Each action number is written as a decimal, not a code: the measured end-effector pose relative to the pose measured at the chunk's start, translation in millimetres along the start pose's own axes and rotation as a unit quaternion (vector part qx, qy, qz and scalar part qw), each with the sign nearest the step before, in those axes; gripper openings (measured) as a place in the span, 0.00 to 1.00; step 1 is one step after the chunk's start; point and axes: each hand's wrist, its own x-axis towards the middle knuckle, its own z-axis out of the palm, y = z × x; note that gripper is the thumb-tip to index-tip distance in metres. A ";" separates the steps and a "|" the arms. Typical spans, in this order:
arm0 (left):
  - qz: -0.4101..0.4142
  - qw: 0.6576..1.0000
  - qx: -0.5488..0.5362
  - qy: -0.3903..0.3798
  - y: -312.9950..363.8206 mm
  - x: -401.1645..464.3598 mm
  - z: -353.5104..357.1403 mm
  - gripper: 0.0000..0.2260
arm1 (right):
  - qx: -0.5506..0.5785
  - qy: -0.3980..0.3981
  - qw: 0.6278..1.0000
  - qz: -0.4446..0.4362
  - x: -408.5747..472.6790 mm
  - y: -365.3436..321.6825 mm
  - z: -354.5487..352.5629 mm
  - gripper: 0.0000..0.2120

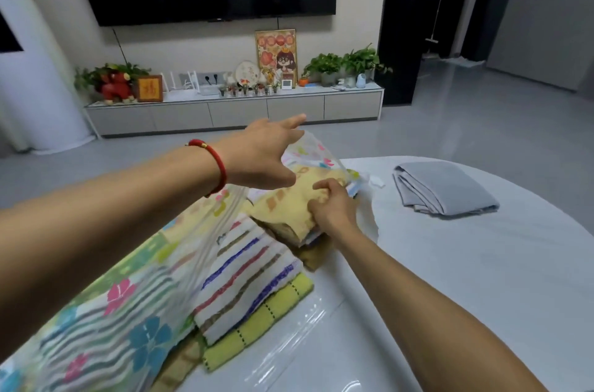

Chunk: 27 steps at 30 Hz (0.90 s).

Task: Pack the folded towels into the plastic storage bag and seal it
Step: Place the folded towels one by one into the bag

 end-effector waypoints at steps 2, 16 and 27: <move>0.000 1.000 0.003 0.005 0.6 -0.8 3.6 0.36 | 0.000 0.039 0.996 -0.075 -0.6 2.7 4.0 0.15; 0.009 1.000 0.010 -0.013 11.7 8.5 42.3 0.36 | -0.282 0.131 0.925 -0.217 -21.7 29.7 -66.6 0.18; 0.053 0.996 0.072 0.031 3.4 24.8 65.0 0.30 | -0.378 0.159 0.909 -0.071 71.6 163.6 -206.8 0.16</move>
